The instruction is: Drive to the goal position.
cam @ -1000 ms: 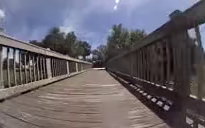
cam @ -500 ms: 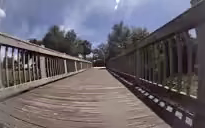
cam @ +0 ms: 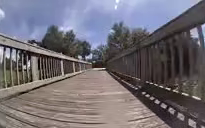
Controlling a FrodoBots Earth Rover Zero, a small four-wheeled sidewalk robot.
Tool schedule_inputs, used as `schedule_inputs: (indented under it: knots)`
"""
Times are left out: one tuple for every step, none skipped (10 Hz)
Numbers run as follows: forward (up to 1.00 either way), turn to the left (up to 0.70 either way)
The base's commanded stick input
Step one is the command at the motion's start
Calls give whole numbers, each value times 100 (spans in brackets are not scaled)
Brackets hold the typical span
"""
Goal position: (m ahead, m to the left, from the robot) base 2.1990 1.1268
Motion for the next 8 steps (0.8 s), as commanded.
schedule_inputs:
  knots:
    - [70,0]
    - [70,0]
    - [70,0]
    - [70,0]
    - [70,0]
    - [70,0]
    - [70,0]
    - [70,0]
